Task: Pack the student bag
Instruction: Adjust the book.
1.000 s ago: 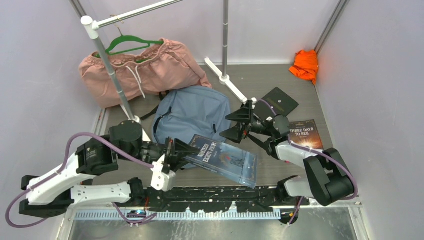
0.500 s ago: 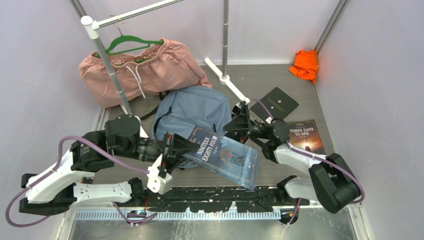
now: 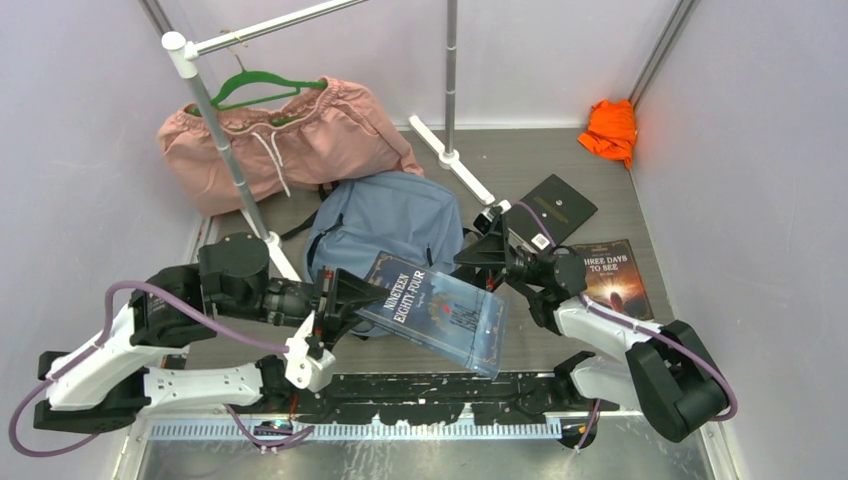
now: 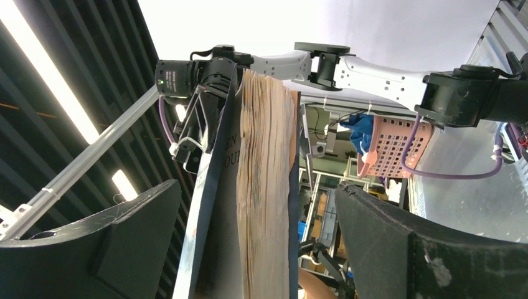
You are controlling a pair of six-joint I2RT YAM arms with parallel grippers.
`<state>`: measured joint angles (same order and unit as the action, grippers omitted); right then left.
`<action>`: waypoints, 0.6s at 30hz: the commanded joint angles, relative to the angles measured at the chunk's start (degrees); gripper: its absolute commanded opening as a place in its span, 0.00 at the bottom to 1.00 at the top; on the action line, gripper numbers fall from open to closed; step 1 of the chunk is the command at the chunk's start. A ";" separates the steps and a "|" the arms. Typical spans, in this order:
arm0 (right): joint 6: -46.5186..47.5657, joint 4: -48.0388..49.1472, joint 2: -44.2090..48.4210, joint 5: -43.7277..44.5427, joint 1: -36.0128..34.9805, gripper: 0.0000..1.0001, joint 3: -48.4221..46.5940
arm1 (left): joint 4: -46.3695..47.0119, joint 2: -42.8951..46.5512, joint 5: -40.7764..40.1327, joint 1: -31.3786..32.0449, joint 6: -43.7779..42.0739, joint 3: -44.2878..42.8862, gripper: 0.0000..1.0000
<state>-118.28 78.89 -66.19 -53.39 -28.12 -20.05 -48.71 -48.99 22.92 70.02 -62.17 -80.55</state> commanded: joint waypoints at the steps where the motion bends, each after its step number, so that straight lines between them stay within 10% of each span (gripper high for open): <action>1: -12.73 3.16 1.85 1.61 0.22 1.00 -0.06 | 6.81 1.79 0.09 -0.13 -1.45 -2.16 0.00; 18: -13.29 3.14 1.62 -4.04 -0.27 1.00 -1.61 | 11.01 -3.01 -1.66 -0.22 -5.41 -4.13 0.00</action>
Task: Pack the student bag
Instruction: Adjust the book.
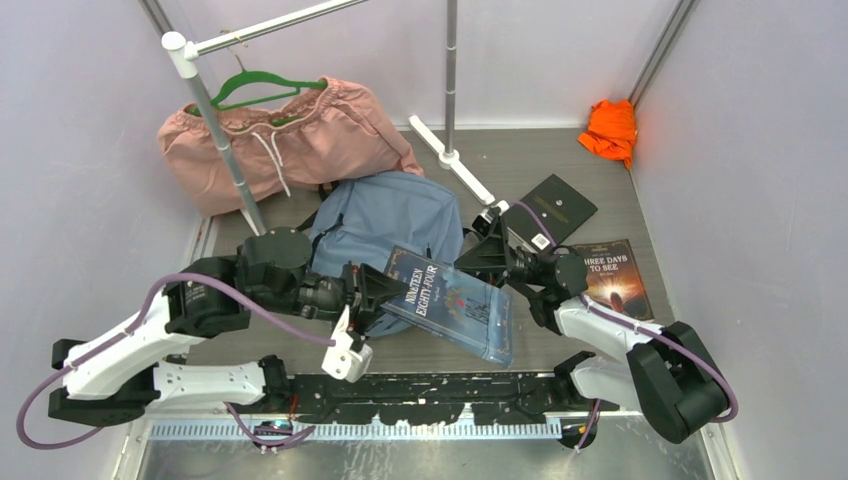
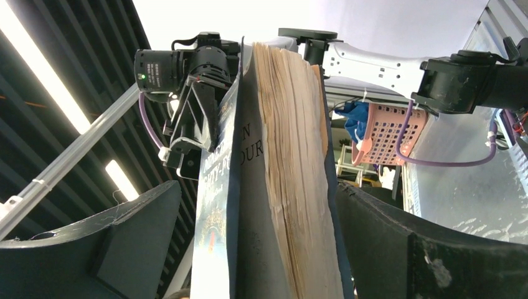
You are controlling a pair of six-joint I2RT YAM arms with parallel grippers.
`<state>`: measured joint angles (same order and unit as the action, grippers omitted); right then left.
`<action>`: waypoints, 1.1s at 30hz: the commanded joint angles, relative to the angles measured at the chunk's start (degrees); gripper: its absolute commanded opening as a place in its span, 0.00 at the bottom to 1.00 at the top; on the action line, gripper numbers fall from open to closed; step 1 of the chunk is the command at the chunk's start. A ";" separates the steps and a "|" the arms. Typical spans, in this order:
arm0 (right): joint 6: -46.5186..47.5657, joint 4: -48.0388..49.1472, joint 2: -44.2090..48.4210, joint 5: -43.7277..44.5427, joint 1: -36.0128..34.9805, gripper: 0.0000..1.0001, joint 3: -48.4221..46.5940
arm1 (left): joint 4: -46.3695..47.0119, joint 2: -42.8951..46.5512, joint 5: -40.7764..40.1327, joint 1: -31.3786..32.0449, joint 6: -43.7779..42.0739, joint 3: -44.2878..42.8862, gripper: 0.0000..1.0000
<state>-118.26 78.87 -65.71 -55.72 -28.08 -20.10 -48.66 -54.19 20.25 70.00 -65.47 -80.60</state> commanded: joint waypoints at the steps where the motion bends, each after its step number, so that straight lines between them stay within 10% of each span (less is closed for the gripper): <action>1: -13.32 3.21 0.98 -1.89 -0.31 1.00 -1.53 | 11.37 2.18 1.32 -0.20 -2.19 -4.16 0.00; 33: -17.43 3.15 4.46 -1.83 -2.53 1.00 -5.69 | 16.09 1.92 0.90 -2.93 -1.61 -2.16 0.00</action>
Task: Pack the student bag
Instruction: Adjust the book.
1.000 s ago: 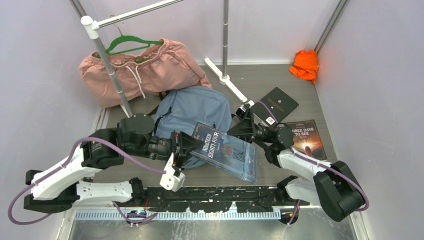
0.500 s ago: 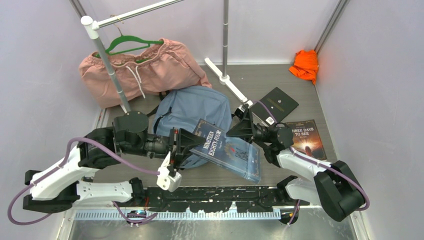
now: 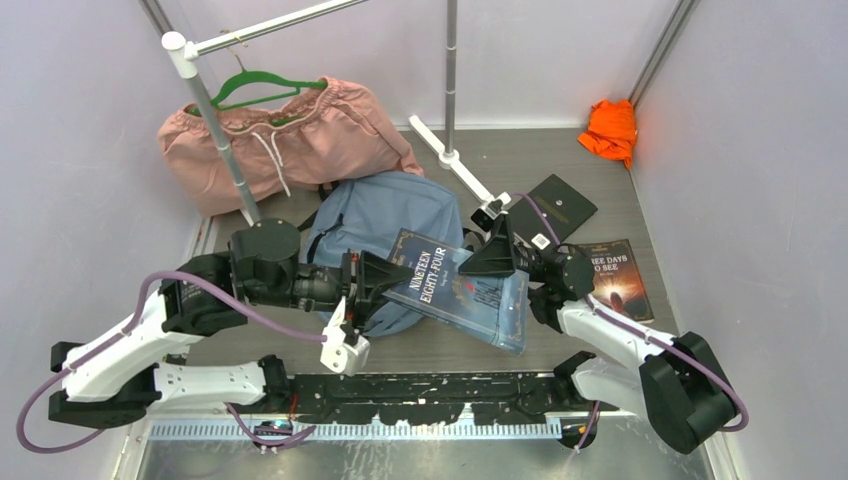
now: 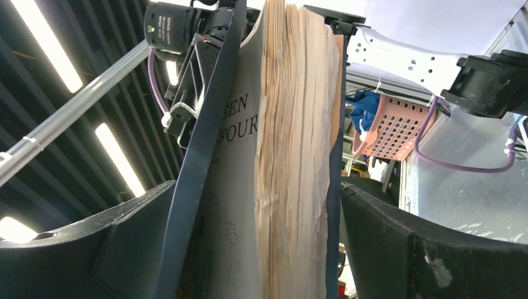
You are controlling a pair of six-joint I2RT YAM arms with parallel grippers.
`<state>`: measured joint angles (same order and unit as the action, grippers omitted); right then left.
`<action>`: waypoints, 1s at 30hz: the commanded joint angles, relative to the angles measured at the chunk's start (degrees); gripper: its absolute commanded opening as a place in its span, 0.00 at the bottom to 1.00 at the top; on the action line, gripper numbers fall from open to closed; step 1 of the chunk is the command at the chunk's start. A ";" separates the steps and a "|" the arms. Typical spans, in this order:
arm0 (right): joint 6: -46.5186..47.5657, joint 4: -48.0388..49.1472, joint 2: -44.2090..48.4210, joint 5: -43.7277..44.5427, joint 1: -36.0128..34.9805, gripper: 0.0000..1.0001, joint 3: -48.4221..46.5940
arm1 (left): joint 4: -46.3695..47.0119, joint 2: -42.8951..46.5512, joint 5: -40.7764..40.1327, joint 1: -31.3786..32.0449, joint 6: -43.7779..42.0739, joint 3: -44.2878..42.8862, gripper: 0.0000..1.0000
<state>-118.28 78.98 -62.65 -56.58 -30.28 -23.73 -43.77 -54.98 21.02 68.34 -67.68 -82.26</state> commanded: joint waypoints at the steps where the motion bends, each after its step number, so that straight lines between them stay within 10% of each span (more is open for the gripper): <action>1: -17.49 3.02 1.35 -1.30 -0.36 1.00 -1.77 | 11.51 2.95 0.31 -1.75 0.73 -0.19 0.00; 19: -16.30 3.02 0.84 -4.16 -0.35 0.96 -4.21 | 9.70 4.44 3.40 -7.38 3.52 2.36 0.00; 30: -14.19 3.02 -1.13 -4.15 -0.42 0.44 -3.78 | 11.25 4.10 1.75 -7.95 5.31 5.15 0.00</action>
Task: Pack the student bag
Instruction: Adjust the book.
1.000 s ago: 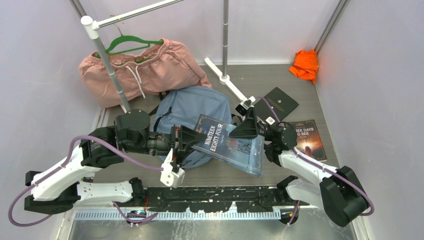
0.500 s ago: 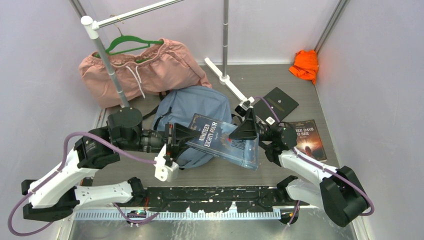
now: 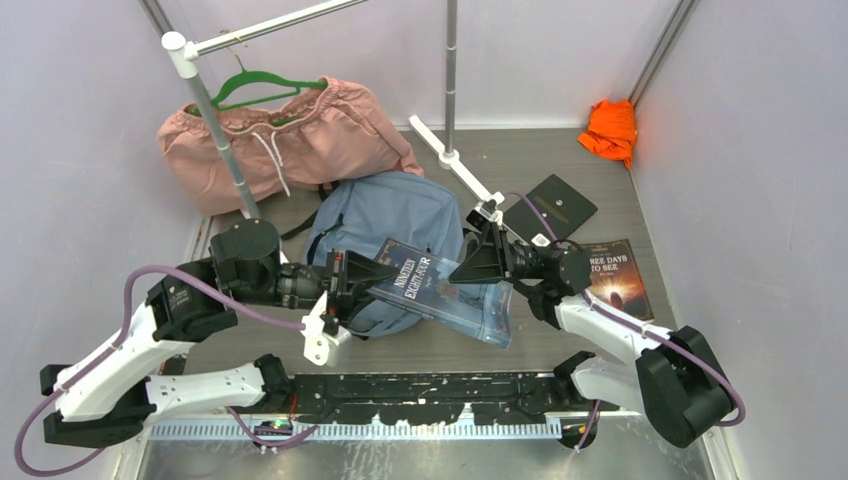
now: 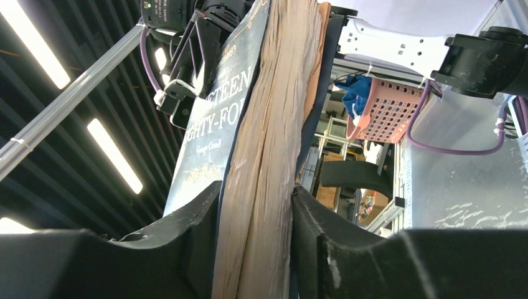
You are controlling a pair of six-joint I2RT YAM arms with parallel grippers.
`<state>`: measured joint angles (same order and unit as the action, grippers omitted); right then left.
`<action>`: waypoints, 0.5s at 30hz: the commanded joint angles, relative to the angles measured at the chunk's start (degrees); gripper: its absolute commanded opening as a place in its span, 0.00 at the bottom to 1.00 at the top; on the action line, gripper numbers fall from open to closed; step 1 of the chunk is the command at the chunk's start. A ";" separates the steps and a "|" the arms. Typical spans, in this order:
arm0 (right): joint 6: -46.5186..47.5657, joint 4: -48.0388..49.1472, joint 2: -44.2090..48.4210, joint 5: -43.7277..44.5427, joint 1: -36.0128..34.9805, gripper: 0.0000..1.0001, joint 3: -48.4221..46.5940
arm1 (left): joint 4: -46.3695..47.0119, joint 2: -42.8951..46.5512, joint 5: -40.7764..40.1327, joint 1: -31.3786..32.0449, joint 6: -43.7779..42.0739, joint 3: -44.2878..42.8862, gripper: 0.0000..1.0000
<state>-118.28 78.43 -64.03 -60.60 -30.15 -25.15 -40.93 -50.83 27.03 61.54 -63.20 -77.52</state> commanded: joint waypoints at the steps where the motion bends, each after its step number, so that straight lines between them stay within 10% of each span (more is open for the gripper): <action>1: -14.13 3.57 0.15 -0.01 -0.46 0.42 -2.10 | 8.66 0.01 -4.42 -1.20 1.16 0.77 0.00; 9: -13.32 3.57 -0.17 0.52 -0.52 0.27 -0.19 | 11.37 0.82 -4.41 -2.26 2.75 3.83 0.00; 15: -12.22 3.57 -0.34 1.29 -0.55 0.81 0.71 | 11.38 0.30 -2.57 -3.08 2.96 2.87 0.00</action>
<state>-118.28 77.80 -64.99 -60.53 -30.02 -24.03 -38.20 -49.47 27.94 59.81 -60.80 -73.73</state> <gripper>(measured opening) 0.732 0.207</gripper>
